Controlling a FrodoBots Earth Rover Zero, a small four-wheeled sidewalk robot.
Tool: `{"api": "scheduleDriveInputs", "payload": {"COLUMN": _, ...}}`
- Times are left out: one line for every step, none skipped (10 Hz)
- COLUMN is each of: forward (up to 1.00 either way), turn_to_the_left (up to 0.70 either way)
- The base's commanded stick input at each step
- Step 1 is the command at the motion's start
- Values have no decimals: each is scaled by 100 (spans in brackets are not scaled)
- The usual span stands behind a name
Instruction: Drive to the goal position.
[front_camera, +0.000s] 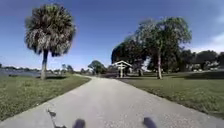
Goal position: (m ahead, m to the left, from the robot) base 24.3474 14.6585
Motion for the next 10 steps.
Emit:
{"api": "scheduleDriveInputs", "payload": {"forward": 70, "turn_to_the_left": 0}}
{"api": "scheduleDriveInputs", "payload": {"forward": 70, "turn_to_the_left": 0}}
{"api": "scheduleDriveInputs", "payload": {"forward": 70, "turn_to_the_left": 0}}
{"api": "scheduleDriveInputs", "payload": {"forward": 70, "turn_to_the_left": 0}}
{"api": "scheduleDriveInputs", "payload": {"forward": 70, "turn_to_the_left": 0}}
{"api": "scheduleDriveInputs", "payload": {"forward": 70, "turn_to_the_left": 0}}
{"api": "scheduleDriveInputs", "payload": {"forward": 70, "turn_to_the_left": 0}}
{"api": "scheduleDriveInputs", "payload": {"forward": 70, "turn_to_the_left": 0}}
{"api": "scheduleDriveInputs", "payload": {"forward": 70, "turn_to_the_left": 0}}
{"api": "scheduleDriveInputs", "payload": {"forward": 70, "turn_to_the_left": 0}}
